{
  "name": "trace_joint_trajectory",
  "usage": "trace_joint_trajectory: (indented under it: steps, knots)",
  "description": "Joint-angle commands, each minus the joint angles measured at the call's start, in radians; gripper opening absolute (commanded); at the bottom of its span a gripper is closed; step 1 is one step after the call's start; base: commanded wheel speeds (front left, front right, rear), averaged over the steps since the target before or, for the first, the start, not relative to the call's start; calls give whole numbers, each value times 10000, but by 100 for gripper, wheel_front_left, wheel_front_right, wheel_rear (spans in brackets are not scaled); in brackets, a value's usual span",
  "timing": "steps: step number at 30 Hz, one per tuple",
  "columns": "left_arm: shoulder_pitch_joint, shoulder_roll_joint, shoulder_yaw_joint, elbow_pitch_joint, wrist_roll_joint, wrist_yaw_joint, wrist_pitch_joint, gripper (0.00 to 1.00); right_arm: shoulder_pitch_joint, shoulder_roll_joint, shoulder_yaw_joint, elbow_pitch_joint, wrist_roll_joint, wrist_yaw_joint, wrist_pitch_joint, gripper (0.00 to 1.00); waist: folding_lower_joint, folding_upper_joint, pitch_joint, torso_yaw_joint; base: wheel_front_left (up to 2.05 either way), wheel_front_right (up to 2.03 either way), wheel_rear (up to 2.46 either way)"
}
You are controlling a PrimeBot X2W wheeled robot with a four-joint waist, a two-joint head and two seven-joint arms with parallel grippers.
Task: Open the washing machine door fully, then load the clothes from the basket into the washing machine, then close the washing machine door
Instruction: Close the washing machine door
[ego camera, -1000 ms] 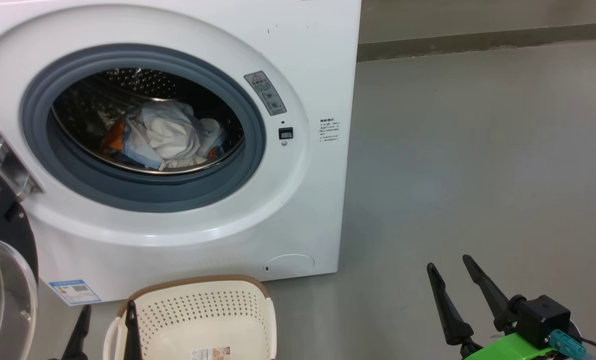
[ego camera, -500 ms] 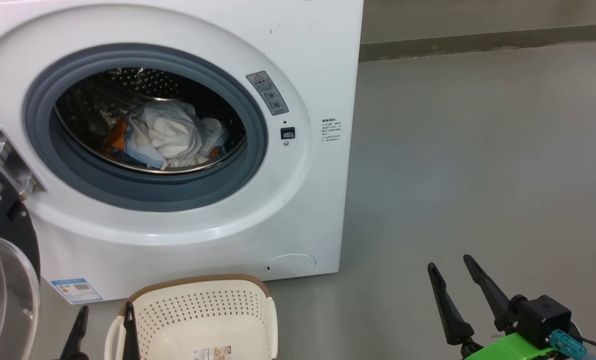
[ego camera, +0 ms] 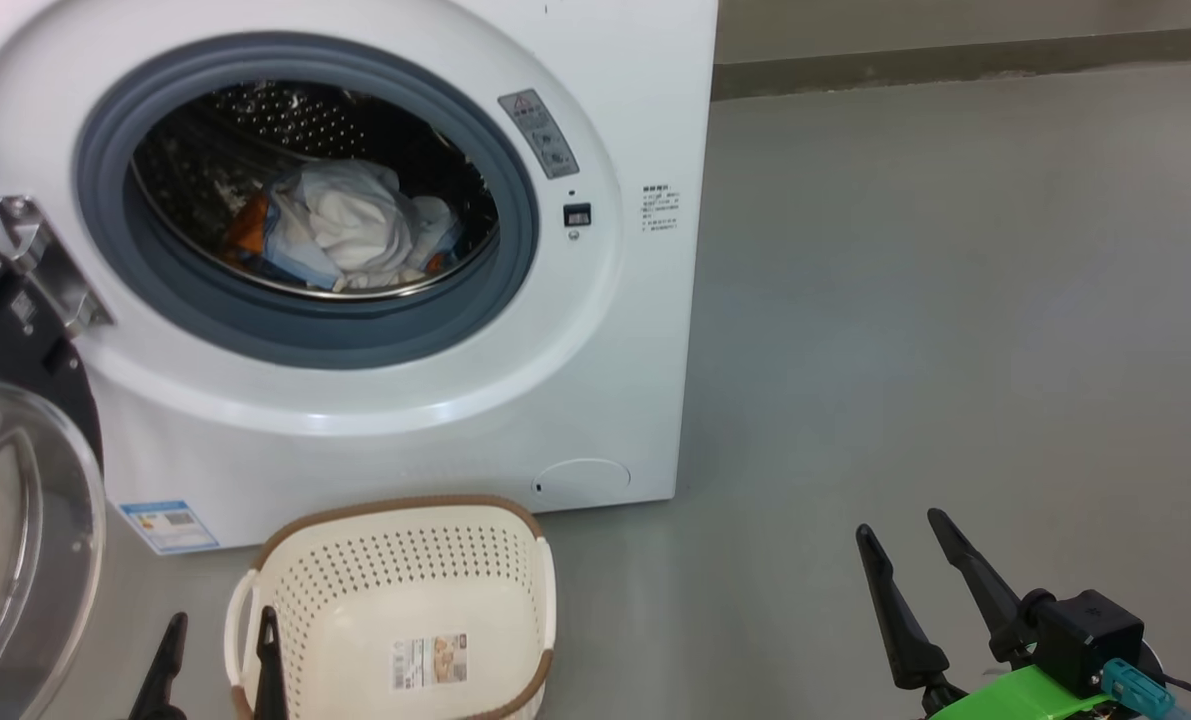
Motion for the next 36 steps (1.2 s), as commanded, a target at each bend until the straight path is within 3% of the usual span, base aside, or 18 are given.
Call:
trace_joint_trajectory:
  steps: [1, 28, 36]
  knots:
    - [-451, 249, 370, -212, -52, -14, -55, 100, -114, -24, 221, -298, -71, 16, 11, 100, 0, 0, 10, 15, -120, 120, 0]
    - [-547, 365, 330, -186, -137, -21, -129, 100, -146, -24, 172, -266, -93, 16, -29, 100, 0, 0, 69, 244, -15, 15, 0]
    - [-668, 349, 252, -212, -112, -20, -121, 100, -110, -24, 136, -287, -124, 16, -11, 100, 0, 0, 126, 717, 0, 0, 0]
